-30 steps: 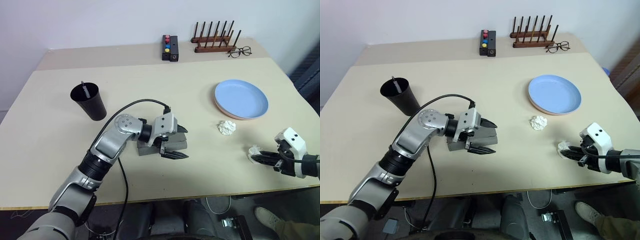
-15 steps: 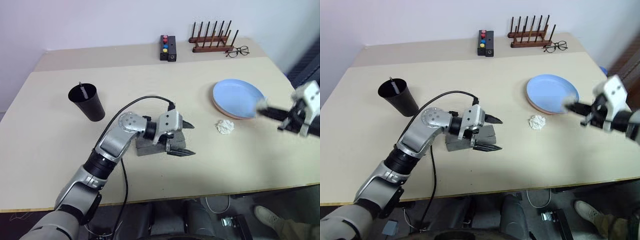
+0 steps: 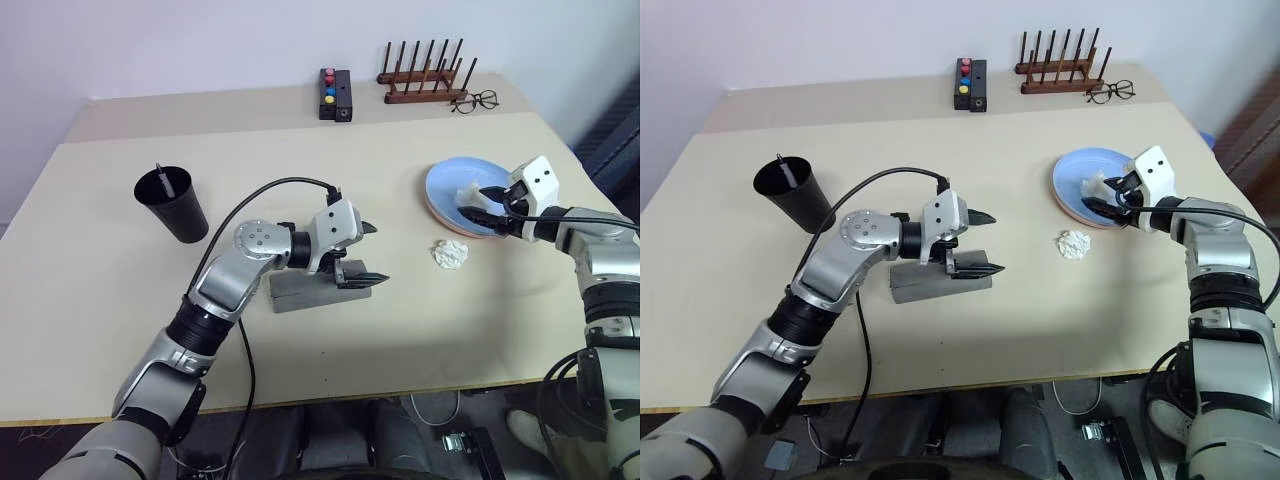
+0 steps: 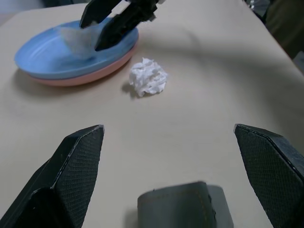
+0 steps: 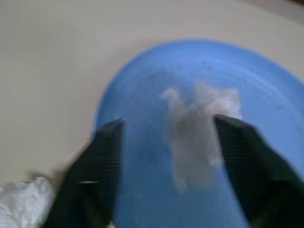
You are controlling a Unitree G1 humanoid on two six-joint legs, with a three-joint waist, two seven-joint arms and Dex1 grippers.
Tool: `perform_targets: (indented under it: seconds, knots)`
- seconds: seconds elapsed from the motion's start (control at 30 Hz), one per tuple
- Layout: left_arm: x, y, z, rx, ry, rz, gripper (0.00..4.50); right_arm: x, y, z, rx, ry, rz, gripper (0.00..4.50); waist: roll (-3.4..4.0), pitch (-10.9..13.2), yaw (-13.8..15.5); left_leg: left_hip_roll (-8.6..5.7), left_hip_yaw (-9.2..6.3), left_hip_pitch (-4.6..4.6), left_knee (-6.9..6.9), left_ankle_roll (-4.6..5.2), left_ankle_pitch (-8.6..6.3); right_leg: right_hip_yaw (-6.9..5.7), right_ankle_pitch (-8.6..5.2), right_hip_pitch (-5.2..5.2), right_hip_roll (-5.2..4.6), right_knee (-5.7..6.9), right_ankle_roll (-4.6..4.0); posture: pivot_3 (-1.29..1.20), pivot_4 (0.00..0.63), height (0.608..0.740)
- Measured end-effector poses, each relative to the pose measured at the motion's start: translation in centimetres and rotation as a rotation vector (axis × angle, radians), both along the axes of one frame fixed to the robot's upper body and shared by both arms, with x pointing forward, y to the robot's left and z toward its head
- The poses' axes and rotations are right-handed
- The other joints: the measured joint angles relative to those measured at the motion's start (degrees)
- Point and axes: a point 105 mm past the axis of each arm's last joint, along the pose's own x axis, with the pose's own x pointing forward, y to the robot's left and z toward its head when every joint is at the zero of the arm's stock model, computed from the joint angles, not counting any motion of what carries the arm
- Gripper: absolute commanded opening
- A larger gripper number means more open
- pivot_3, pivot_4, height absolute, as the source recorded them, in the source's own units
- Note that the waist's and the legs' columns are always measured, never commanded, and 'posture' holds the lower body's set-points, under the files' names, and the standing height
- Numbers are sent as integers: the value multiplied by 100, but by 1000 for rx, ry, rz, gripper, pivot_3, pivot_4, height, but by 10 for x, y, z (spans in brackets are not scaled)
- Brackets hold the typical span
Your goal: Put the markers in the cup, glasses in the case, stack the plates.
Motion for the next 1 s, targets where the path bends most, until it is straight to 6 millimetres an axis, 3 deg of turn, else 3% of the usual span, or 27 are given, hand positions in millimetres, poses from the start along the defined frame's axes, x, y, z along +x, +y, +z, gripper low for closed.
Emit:
perform_targets:
  seconds: [0.13, 0.33, 0.53, 0.7, 1.0]
  knots:
    - [0, 2, 0, 8, 0, 8, 4500, -5, 4, 3, 4, 15, 48, 4461, 2, 0, -24, 0, 0, 0, -1, 0, 0, 0, 0, -2, 0, 0, 0, 0, 150, 740]
    - [-1, 3, -1, 6, 7, 9, 4500, -55, 15, 26, 27, 57, 200, 4461, 4, -1, 21, -3, -12, -7, 4, 1, -1, -5, 0, 0, -3, -2, 0, 0, 150, 740]
    - [-3, -2, -1, -2, 15, -9, 4500, -98, 38, 5, 115, 216, 303, 4461, 4, -1, -6, 0, -7, -3, 4, 1, -1, -3, 0, 2, -1, 0, 0, 0, 150, 740]
    - [-2, -4, -1, -5, 13, -22, 4500, -92, 46, -7, 134, 210, 278, 4461, 4, -1, 6, 0, -6, -3, 5, 1, -1, -2, 0, 2, -2, 1, 0, 0, 150, 740]
    - [-2, 4, 2, 17, -6, -6, 4500, -64, 53, -34, 163, 225, 245, 4461, 4, -1, 4, -1, -6, -2, 5, 1, 0, -2, 0, 2, -2, 2, 0, 0, 150, 740]
